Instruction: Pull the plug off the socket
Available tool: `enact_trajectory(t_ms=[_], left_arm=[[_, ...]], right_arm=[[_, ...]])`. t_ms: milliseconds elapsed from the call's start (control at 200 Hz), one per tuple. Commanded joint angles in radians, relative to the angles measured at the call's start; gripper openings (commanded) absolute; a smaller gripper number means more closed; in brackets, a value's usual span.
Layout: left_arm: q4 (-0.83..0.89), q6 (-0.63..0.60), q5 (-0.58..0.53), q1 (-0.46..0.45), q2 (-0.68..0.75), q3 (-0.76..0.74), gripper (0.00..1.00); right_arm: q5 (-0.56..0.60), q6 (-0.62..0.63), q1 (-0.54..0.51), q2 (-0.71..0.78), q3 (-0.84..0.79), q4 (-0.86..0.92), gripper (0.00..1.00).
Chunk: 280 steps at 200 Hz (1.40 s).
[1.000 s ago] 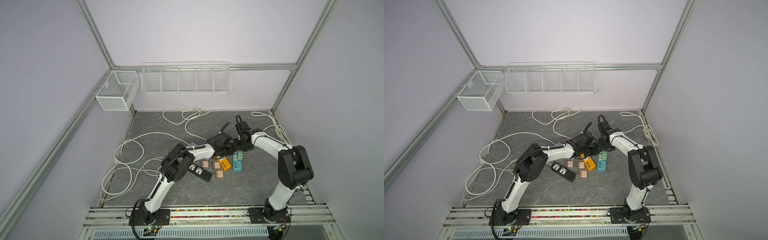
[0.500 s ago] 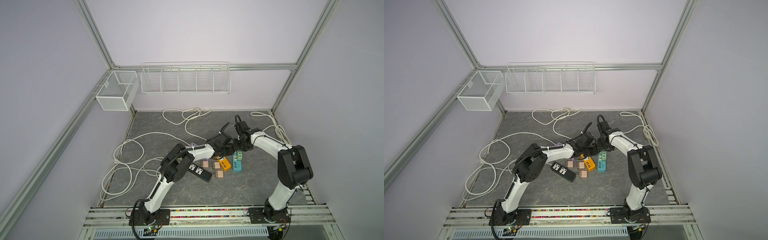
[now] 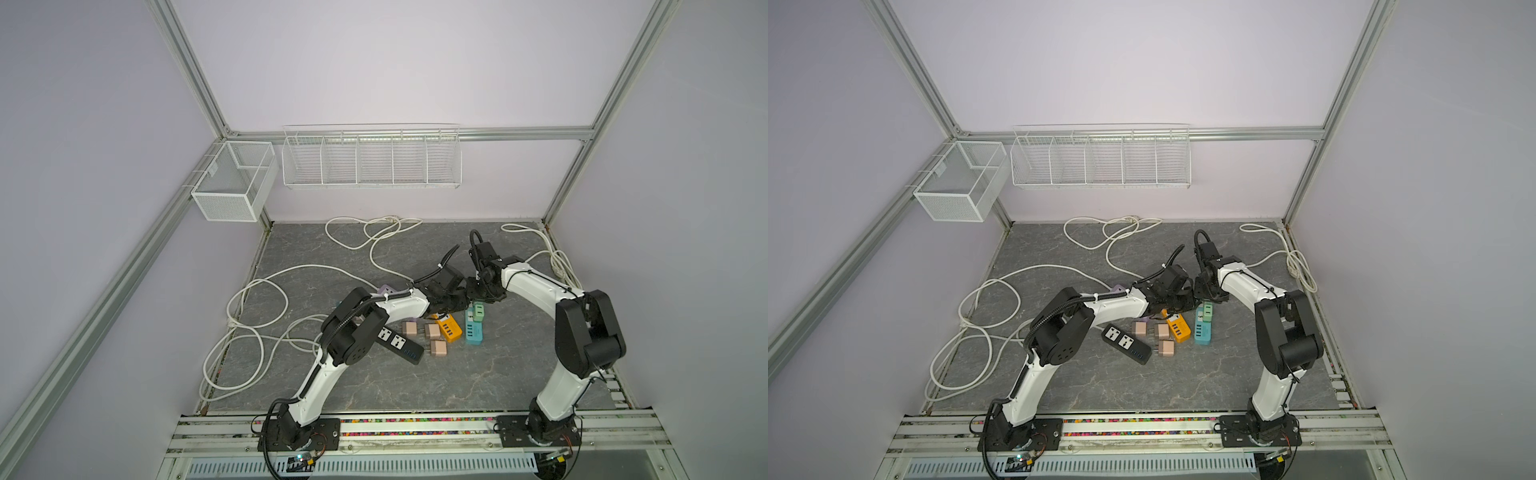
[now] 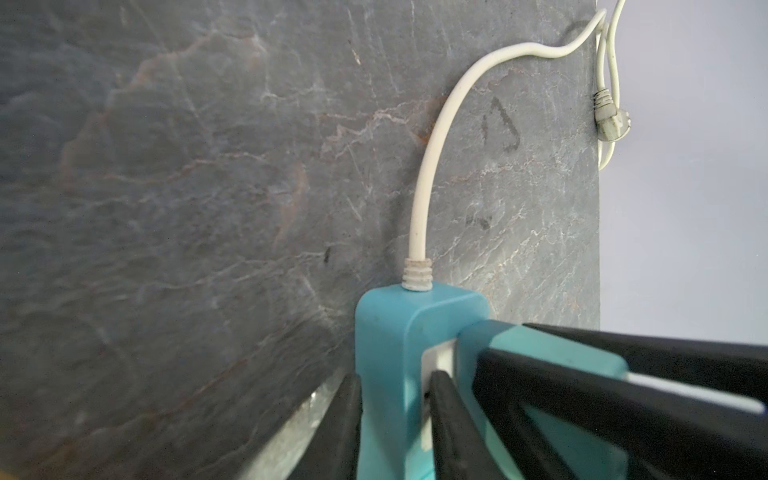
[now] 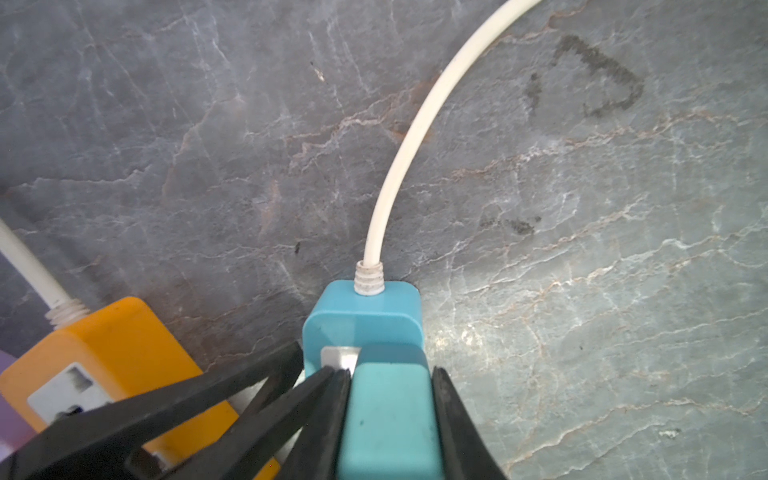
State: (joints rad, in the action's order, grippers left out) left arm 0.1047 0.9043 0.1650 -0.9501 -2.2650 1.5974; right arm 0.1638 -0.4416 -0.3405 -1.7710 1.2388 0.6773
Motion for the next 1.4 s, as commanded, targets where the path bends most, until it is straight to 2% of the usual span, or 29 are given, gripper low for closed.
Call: enact_trajectory(t_ms=[0, 125, 265, 395, 555, 720, 995, 1205, 1395], left_arm=[[0.216, -0.003, -0.052, -0.004, -0.054, -0.066, 0.29], [0.214, 0.000, -0.043, -0.004, -0.058, -0.062, 0.29], [0.189, 0.012, -0.026, -0.007, -0.058, -0.061, 0.29], [0.187, 0.018, -0.032, -0.009, -0.052, -0.065, 0.29], [0.177, 0.017, -0.029, -0.009, -0.046, -0.080, 0.29], [0.168, 0.024, -0.016, -0.010, -0.051, -0.069, 0.29], [0.179, 0.021, -0.019, -0.009, -0.053, -0.056, 0.29], [0.178, 0.022, -0.021, -0.010, -0.049, -0.062, 0.29], [0.177, 0.025, -0.019, -0.010, -0.045, -0.066, 0.29]], right_arm=[[0.037, 0.000, 0.007, 0.032, 0.051, -0.013, 0.09], [0.059, -0.001, 0.028, 0.056, 0.034, -0.008, 0.09], [-0.006, -0.025, 0.004, 0.047, 0.035, -0.056, 0.10], [0.025, -0.028, -0.018, 0.001, 0.075, -0.024, 0.10], [0.034, -0.016, 0.000, 0.021, 0.052, -0.030, 0.23], [0.047, -0.013, 0.000, 0.013, 0.055, -0.013, 0.32], [0.077, -0.009, 0.000, 0.048, 0.050, 0.011, 0.38], [0.075, -0.006, 0.001, 0.061, 0.036, 0.019, 0.38], [0.022, -0.018, 0.000, 0.045, 0.018, 0.016, 0.37]])
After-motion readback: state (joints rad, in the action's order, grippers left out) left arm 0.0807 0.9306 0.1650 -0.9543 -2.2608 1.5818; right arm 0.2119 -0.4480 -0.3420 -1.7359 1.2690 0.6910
